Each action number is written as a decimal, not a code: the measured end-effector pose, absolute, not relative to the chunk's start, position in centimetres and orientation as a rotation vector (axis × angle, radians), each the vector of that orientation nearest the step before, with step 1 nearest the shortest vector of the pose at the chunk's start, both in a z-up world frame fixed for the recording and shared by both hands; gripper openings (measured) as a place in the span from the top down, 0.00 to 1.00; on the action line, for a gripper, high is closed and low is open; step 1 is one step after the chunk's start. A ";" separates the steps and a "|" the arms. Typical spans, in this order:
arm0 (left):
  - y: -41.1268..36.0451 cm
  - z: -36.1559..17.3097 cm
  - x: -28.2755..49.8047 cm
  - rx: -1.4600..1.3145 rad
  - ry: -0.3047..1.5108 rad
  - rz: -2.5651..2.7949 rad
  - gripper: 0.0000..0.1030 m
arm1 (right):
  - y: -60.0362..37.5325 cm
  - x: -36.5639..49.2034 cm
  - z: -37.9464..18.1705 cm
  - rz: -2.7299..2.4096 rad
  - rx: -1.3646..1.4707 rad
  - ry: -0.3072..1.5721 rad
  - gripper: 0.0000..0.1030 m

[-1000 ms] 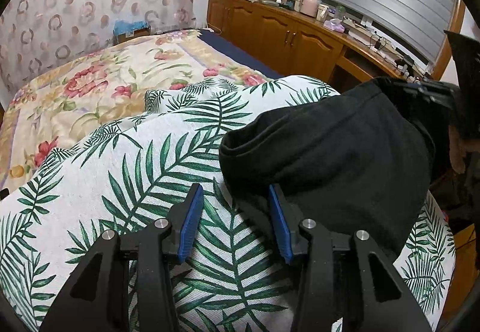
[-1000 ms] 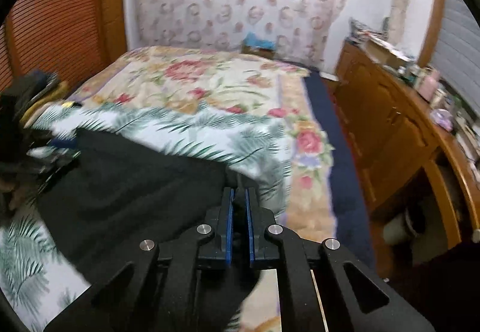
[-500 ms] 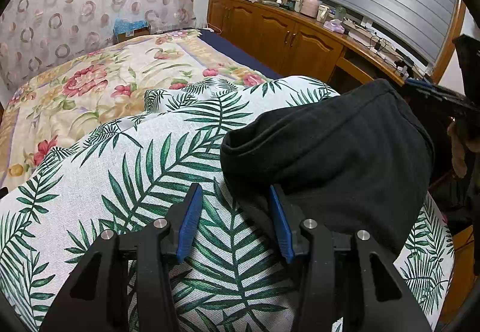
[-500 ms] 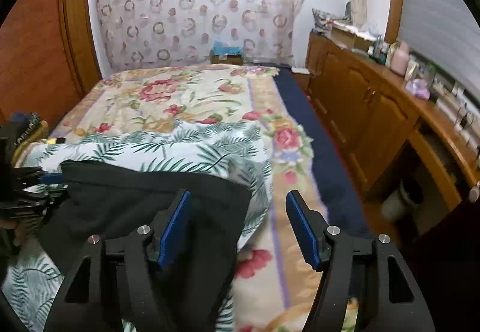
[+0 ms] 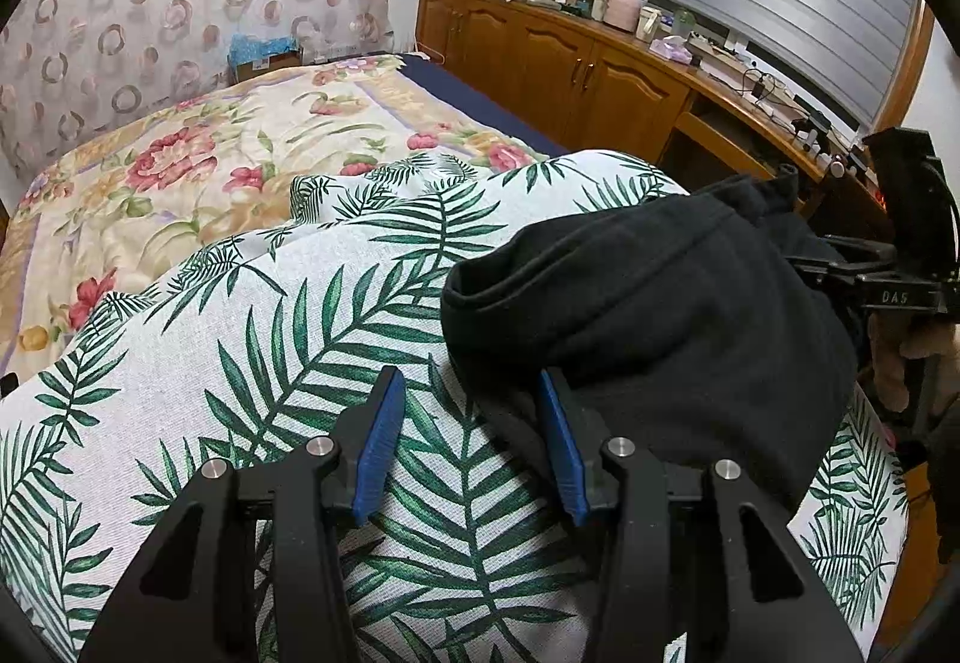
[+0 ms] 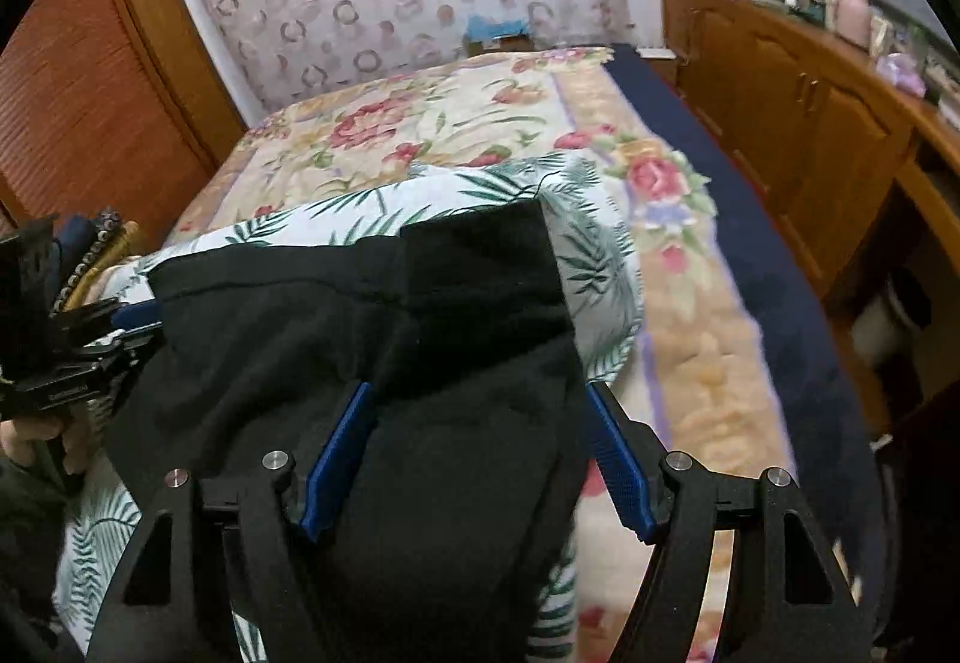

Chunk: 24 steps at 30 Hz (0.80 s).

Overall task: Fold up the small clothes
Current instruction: 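Lift the folded black shirt with both tools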

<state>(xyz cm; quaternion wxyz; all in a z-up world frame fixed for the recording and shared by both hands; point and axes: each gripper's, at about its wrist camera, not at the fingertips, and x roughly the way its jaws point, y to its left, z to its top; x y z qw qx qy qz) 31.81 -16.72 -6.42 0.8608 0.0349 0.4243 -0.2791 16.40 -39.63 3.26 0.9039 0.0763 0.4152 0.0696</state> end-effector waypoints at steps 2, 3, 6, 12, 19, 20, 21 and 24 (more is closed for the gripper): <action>-16.8 -6.3 31.8 0.072 0.896 -0.576 0.54 | -39.8 16.3 3.3 0.174 0.170 0.868 0.30; -16.9 -6.2 31.8 0.077 0.897 -0.574 0.54 | -39.9 16.4 3.4 0.176 0.163 0.864 0.31; -17.3 -5.9 32.0 0.094 0.903 -0.571 0.54 | -39.8 16.5 3.6 0.206 0.137 0.862 0.42; -18.4 -5.9 33.3 0.103 0.934 -0.605 0.54 | -40.5 16.7 3.3 0.216 0.120 0.856 0.48; -18.8 -6.1 34.3 0.029 0.954 -0.668 0.48 | -39.8 16.1 3.2 0.231 0.113 0.834 0.67; -18.9 -6.2 34.2 0.017 0.957 -0.688 0.50 | -39.8 16.0 3.3 0.232 0.108 0.825 0.70; -19.1 -6.1 34.2 0.018 0.958 -0.699 0.53 | -39.7 15.7 3.4 0.232 0.102 0.817 0.72; -19.7 -6.1 34.0 0.018 0.969 -0.746 0.72 | -39.7 15.2 3.7 0.231 0.091 0.784 0.76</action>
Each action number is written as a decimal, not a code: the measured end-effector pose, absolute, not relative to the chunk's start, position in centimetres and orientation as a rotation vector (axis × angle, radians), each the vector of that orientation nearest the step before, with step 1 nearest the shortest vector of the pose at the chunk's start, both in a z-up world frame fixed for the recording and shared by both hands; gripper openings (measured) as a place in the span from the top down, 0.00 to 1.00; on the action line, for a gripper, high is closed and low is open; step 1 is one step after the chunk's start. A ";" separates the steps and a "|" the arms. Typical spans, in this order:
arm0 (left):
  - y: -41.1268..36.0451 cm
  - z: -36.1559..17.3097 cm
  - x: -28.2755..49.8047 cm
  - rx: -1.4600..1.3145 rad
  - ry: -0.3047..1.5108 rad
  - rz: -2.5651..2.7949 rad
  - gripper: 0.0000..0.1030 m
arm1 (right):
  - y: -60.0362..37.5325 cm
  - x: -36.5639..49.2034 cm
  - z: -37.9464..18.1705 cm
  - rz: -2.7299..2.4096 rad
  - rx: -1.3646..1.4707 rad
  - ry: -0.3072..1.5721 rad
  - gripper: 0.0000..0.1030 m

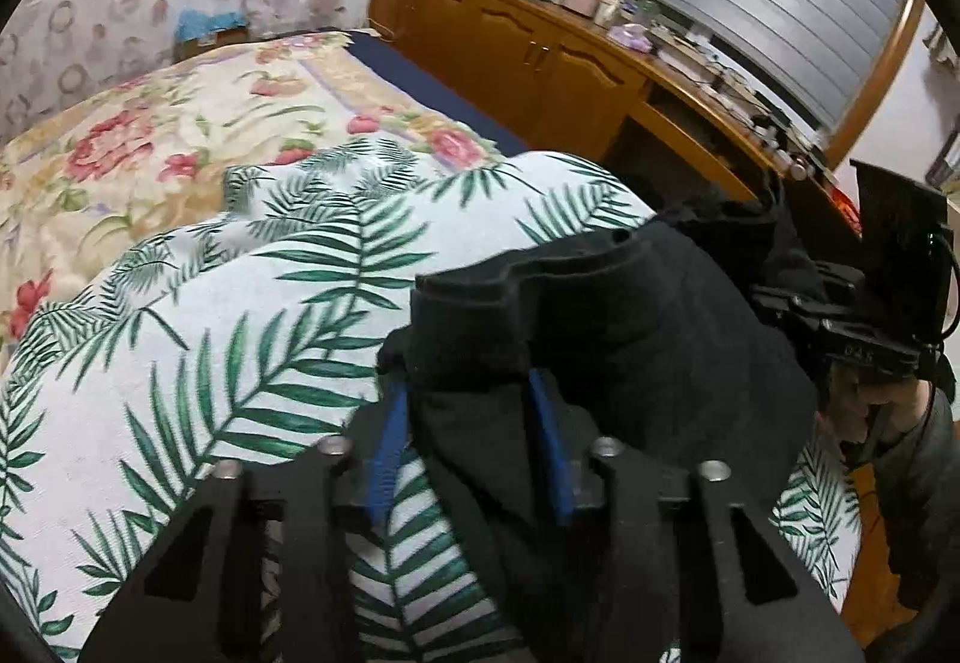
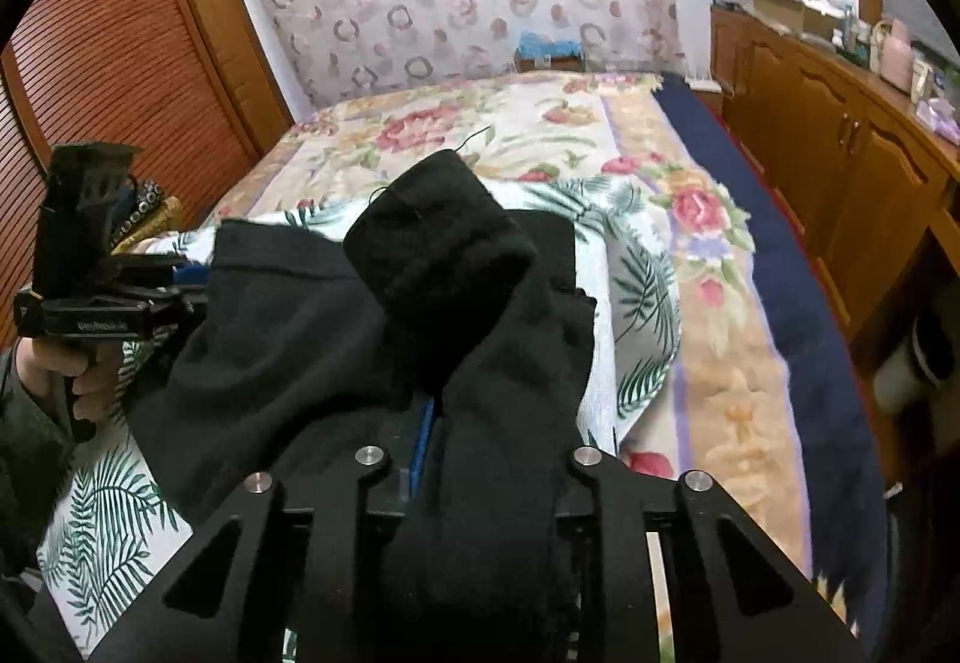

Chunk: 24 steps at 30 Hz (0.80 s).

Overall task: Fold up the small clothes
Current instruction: 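Lift the folded black shirt with both tools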

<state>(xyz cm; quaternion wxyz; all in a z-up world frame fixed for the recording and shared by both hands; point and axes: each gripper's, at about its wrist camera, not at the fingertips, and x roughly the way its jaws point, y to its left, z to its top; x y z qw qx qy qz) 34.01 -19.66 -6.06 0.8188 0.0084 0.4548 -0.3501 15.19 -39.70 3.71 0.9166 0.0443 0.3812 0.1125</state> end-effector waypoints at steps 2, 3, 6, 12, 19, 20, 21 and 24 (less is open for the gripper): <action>-19.6 -5.8 33.7 0.013 0.963 -0.751 0.81 | -39.6 14.7 4.0 0.227 0.085 0.754 0.77; -19.5 -5.6 33.6 0.013 0.956 -0.753 0.82 | -39.6 14.5 4.1 0.228 0.080 0.739 0.77; -19.1 -4.2 32.7 -0.001 0.907 -0.751 0.83 | -39.2 13.8 4.6 0.226 0.061 0.697 0.78; -17.5 -0.3 30.0 -0.010 0.785 -0.745 0.84 | -37.9 13.0 6.3 0.227 0.000 0.627 0.78; -14.7 3.0 27.8 -0.008 0.678 -0.693 0.84 | -35.8 13.2 8.0 0.253 -0.064 0.563 0.79; -14.0 3.4 27.5 -0.010 0.662 -0.678 0.84 | -35.3 13.4 8.2 0.261 -0.075 0.558 0.79; -13.5 3.6 27.3 -0.010 0.653 -0.668 0.84 | -35.1 13.4 8.2 0.270 -0.085 0.554 0.79; -11.4 4.6 26.3 -0.017 0.624 -0.630 0.84 | -33.4 14.2 8.6 0.302 -0.124 0.545 0.79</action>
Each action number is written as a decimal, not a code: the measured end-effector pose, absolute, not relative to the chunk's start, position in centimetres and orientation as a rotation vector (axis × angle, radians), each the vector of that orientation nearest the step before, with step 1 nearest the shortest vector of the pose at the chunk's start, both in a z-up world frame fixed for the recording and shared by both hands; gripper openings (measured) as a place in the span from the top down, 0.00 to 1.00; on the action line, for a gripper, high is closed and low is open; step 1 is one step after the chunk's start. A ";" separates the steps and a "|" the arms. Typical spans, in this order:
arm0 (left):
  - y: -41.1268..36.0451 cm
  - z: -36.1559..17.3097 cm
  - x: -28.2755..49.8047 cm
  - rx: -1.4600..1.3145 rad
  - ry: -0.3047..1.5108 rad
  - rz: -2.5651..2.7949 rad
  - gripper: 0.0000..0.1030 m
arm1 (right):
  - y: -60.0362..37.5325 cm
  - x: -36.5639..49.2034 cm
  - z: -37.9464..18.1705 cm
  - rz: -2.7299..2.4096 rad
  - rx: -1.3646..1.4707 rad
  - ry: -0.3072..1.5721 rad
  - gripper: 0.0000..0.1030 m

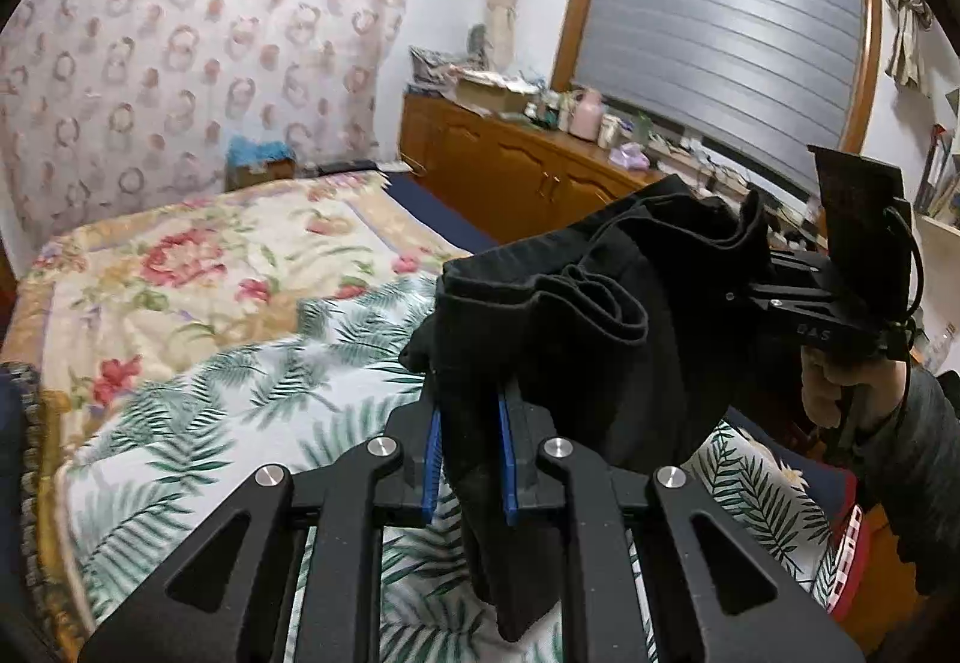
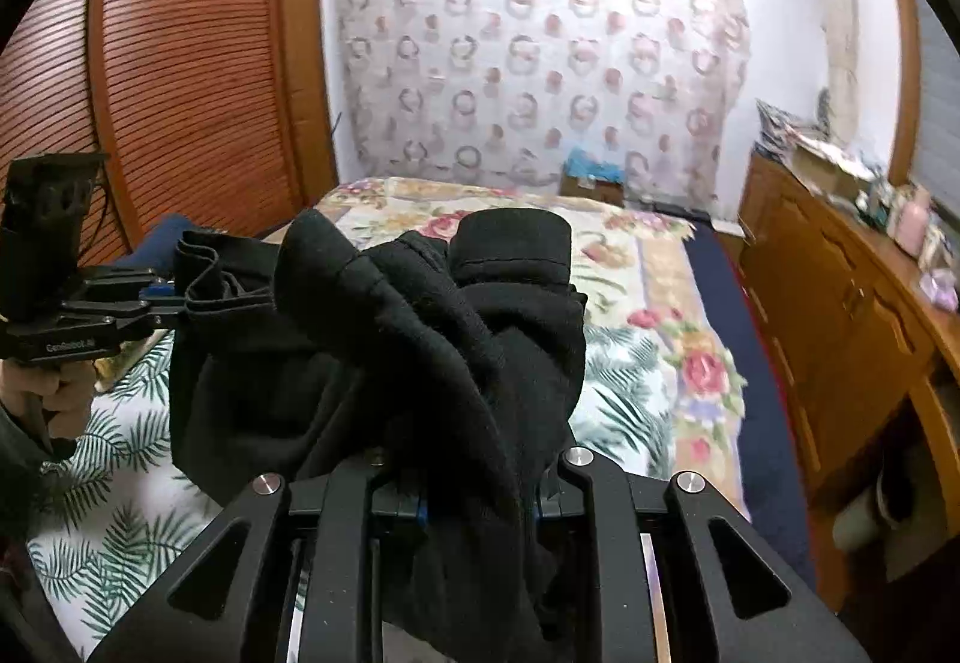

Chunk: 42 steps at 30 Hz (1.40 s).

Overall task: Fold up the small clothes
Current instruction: 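Lift the folded black shirt with both tools, then carry the shirt to the clothes stack by the yellow plush and release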

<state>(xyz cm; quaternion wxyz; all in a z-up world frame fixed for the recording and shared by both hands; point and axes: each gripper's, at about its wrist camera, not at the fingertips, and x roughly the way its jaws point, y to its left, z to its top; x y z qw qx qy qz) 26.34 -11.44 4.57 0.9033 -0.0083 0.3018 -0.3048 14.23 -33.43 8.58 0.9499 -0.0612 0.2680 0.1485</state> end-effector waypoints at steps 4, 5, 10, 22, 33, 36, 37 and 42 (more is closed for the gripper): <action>-8.2 5.5 25.0 -0.028 0.587 -0.572 0.84 | -31.2 15.5 9.5 0.362 -0.177 0.528 0.79; -7.2 5.8 24.5 -0.034 0.576 -0.553 0.84 | -30.5 15.9 9.7 0.378 -0.186 0.524 0.79; -2.0 7.0 21.8 -0.061 0.518 -0.449 0.84 | -26.6 18.3 10.9 0.487 -0.241 0.498 0.79; 11.4 5.7 16.3 -0.181 0.435 -0.106 0.84 | -12.9 29.4 13.6 0.813 -0.413 0.475 0.79; 16.9 -1.3 13.5 -0.298 0.546 0.047 0.84 | 0.5 39.7 11.8 0.943 -0.646 0.539 0.78; 17.5 -3.0 13.8 -0.317 0.596 0.051 0.84 | 2.1 42.8 10.6 0.928 -0.578 0.596 0.69; 17.7 -3.4 14.0 -0.318 0.606 0.054 0.84 | 3.4 44.1 10.5 0.908 -0.543 0.610 0.64; 18.6 -3.4 13.0 -0.348 0.612 0.065 0.87 | 3.7 46.4 10.0 0.807 -0.417 0.560 0.62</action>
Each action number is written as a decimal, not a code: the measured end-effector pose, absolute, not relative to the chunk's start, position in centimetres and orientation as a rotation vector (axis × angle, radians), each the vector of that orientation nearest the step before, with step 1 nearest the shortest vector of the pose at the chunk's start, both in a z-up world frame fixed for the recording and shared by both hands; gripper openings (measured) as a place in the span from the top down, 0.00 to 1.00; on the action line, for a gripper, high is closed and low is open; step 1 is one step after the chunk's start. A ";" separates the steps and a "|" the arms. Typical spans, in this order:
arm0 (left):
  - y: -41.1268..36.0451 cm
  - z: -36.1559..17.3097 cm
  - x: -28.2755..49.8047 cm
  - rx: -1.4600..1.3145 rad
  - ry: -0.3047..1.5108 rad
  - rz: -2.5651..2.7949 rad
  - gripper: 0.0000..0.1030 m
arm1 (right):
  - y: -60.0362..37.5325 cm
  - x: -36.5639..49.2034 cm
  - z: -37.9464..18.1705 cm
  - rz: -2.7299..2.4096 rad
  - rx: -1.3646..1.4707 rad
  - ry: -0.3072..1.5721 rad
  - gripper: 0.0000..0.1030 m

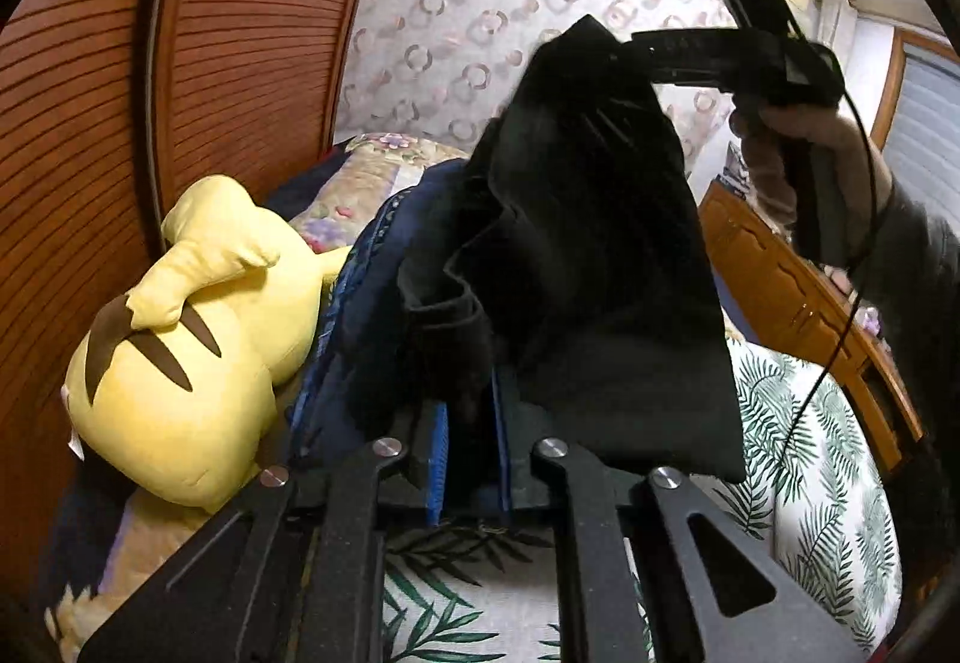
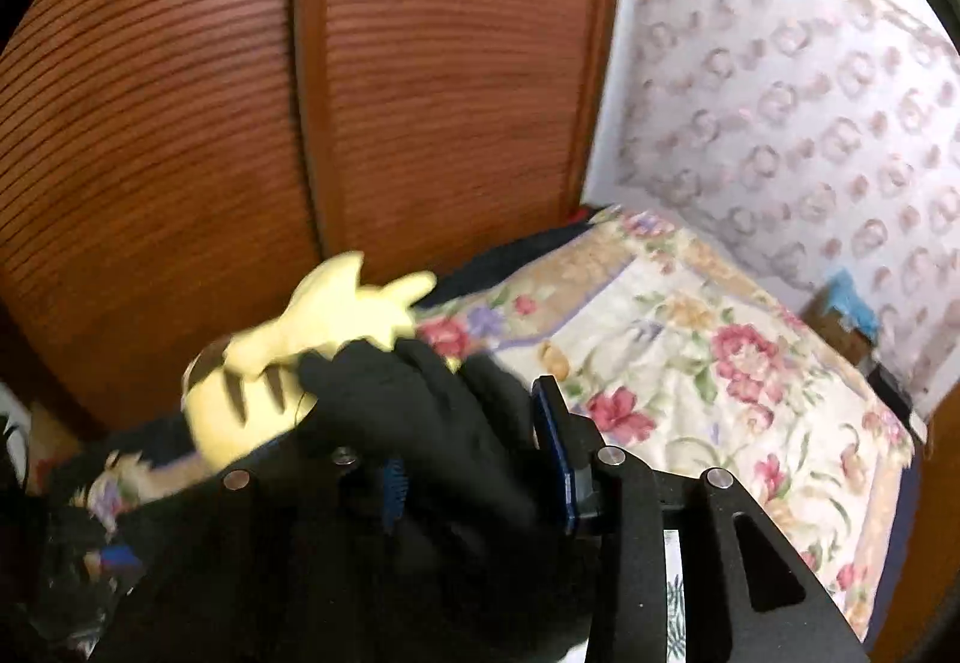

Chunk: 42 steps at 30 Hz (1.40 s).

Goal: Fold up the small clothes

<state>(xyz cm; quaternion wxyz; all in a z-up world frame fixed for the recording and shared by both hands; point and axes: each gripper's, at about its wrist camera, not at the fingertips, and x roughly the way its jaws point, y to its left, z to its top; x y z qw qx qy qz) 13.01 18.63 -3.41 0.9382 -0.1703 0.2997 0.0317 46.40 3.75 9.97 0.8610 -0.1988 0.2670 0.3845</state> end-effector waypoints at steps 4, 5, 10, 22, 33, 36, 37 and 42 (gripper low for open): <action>18.3 -3.6 13.0 -0.334 0.621 0.065 0.87 | 4.6 46.7 9.1 0.772 -0.446 0.543 0.37; 18.3 -3.6 12.9 -0.333 0.618 0.067 0.87 | 4.8 46.9 8.9 0.762 -0.454 0.542 0.37; 17.8 -2.9 12.7 -0.299 0.606 0.082 0.87 | 4.5 45.2 8.7 0.723 -0.432 0.477 0.37; 16.1 0.4 10.8 -0.202 0.523 0.101 0.19 | -3.0 36.0 6.5 0.700 -0.329 0.456 0.36; 10.7 3.7 9.2 -0.113 0.459 0.036 0.12 | -10.7 25.2 6.7 0.627 -0.226 0.439 0.21; 9.1 3.9 8.7 -0.093 0.451 0.007 0.12 | -12.4 22.5 6.0 0.563 -0.201 0.435 0.18; 8.6 3.9 8.5 -0.090 0.449 -0.002 0.12 | -13.0 21.6 5.7 0.540 -0.188 0.435 0.17; 5.7 3.7 7.8 -0.072 0.454 -0.053 0.12 | -15.1 17.4 4.6 0.441 -0.133 0.434 0.17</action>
